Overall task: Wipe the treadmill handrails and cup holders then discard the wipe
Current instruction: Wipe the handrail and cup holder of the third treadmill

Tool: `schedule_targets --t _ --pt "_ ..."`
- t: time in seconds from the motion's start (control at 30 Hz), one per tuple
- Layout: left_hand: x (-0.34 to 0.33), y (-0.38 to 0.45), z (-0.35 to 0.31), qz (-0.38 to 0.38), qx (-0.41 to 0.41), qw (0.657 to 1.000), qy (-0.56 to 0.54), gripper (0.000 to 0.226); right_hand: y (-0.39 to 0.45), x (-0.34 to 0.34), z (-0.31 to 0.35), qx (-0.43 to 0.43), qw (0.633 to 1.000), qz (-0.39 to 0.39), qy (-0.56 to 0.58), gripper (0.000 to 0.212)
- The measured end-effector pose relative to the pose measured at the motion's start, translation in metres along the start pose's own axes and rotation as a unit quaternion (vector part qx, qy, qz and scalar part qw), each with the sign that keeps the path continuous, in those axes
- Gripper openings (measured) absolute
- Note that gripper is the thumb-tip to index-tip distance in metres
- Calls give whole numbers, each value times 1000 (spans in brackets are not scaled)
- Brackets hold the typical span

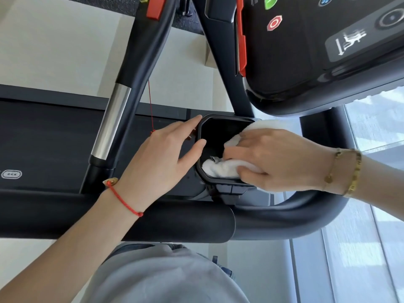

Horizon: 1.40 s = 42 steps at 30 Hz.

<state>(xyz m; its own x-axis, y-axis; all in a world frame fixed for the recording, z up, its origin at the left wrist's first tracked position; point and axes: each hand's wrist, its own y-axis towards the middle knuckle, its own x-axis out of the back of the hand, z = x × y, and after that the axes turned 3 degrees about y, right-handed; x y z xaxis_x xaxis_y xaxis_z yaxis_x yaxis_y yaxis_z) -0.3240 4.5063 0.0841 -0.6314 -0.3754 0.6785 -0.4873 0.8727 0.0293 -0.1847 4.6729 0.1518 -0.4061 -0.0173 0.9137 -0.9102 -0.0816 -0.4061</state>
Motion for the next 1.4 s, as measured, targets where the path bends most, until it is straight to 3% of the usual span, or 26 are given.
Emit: schedule_targets --t 0.23,0.37,0.5,0.6,0.7,0.8,0.93,1.03,1.17,1.3,1.33,1.4 --pt "-1 1 2 -3 -7 1000 -5 58 -26 14 -22 39 989 62 129 46" --pt "-1 1 2 -6 -9 1000 -5 58 -13 6 -18 51 997 60 0 38" --pt "-1 0 2 -5 -6 1000 -6 59 2 3 -16 37 994 61 -83 45" --pt "-1 1 3 -8 -5 1000 -8 59 12 3 -18 34 992 72 -99 48" --pt "-2 1 3 -3 -7 1000 -9 59 10 1 -19 42 992 73 -89 36" --pt "-2 1 4 -3 -1 1000 -7 60 -3 -4 -14 45 996 57 -46 31" --pt "-1 1 4 -2 -1 1000 -4 60 -16 -3 -7 37 998 36 23 46" --pt "-1 2 3 -4 -7 1000 -2 60 -29 5 -6 42 996 21 71 42" --pt "-2 4 1 2 -27 1000 4 58 -43 11 -10 38 991 -118 59 34" --pt "-4 4 2 -21 -41 999 17 33 -18 17 -15 -23 966 -254 -41 37" --pt "-4 4 2 -22 -38 999 19 30 -8 16 -13 -42 967 -241 -65 38" --pt "-4 4 4 -13 -36 999 12 30 13 6 -7 -69 984 -144 -84 49"
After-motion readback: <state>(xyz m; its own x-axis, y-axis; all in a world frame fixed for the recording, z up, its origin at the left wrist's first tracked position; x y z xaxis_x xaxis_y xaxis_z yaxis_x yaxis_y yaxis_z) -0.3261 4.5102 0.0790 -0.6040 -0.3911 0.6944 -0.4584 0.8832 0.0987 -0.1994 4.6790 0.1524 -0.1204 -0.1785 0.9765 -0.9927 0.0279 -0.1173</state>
